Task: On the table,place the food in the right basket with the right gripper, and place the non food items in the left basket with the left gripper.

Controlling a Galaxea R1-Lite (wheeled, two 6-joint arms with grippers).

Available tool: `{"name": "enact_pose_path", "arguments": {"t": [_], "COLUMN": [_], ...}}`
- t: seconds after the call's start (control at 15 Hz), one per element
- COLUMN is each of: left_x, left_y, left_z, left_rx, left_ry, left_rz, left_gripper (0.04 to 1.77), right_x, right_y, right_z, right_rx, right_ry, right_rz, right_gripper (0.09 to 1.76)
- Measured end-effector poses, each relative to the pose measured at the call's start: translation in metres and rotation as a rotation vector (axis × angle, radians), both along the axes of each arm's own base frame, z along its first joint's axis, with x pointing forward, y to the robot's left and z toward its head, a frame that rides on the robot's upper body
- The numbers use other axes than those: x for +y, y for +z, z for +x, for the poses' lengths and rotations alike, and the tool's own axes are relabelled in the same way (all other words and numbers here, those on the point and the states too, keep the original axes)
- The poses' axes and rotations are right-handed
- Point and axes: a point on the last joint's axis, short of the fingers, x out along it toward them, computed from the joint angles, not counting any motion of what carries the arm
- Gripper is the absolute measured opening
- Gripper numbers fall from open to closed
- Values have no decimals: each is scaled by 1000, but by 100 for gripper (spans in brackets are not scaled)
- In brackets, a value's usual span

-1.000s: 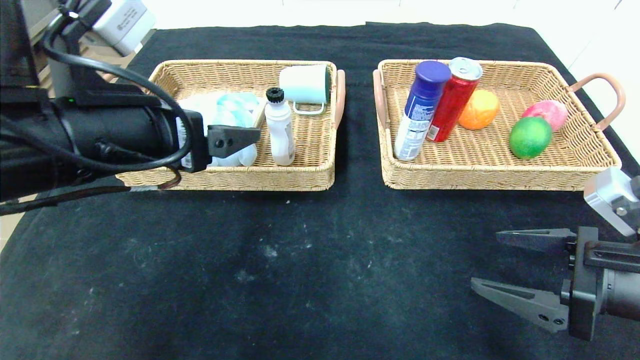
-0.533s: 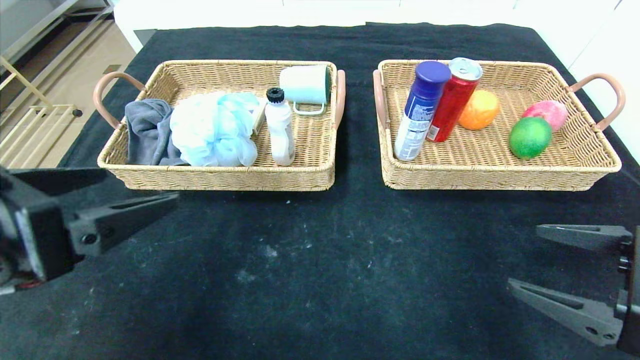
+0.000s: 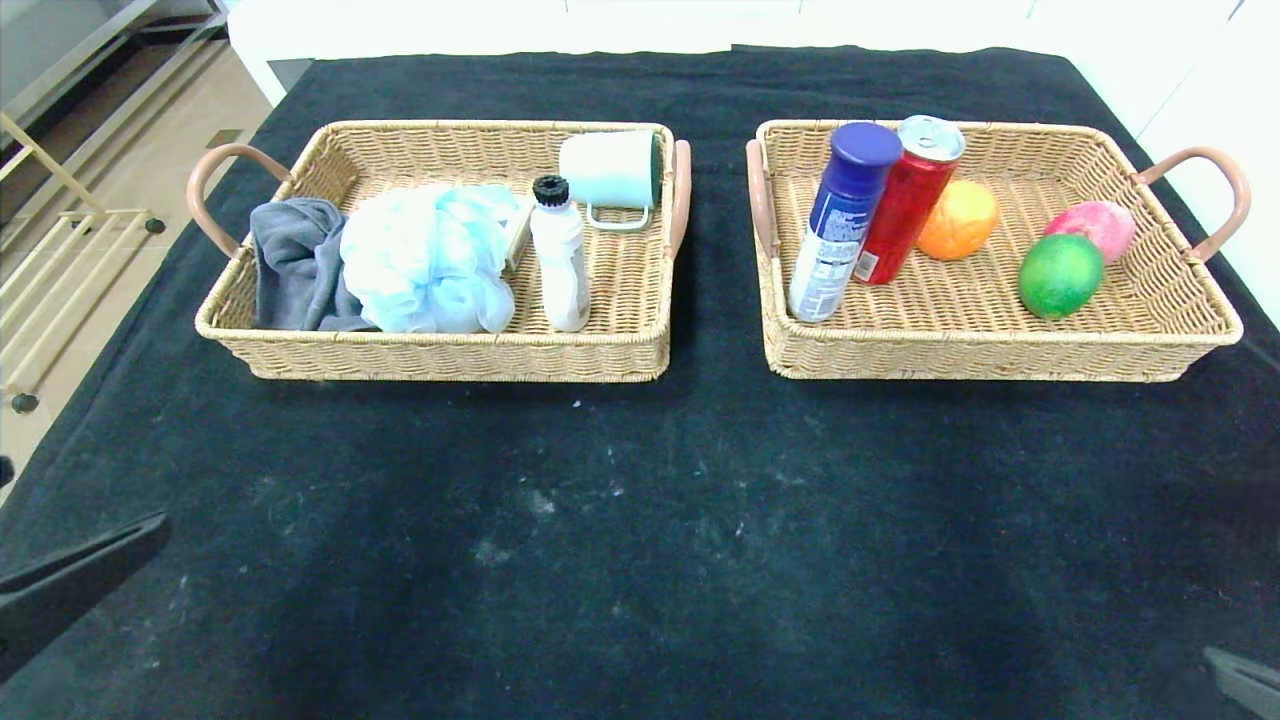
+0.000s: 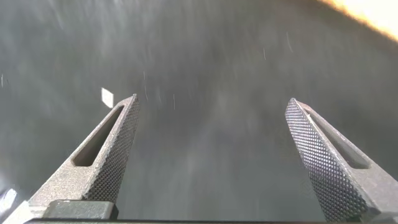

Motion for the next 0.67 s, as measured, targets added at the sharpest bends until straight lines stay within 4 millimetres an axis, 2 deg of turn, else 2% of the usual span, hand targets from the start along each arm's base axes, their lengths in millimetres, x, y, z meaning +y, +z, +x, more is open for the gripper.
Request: {"name": "enact_pose_path", "arguments": {"t": [0.33,0.6,0.67], "left_x": [15,15,13], "left_y": [-7,-15,-18], "left_z": [-45,-79,-87], "left_rx": [-57,-89,-100], "left_ry": [108,37,22], "left_rz": [13,-7,-12], "left_gripper": [171,171,171], "right_x": [-23,-26,-25], "right_y": [14,1,-2], "right_z": [-70,-128,-137], "right_rx": [-64,-79,-101], "right_ry": [-140,-218,-233], "right_rz": [10,23,33], "right_gripper": [171,171,171]}}
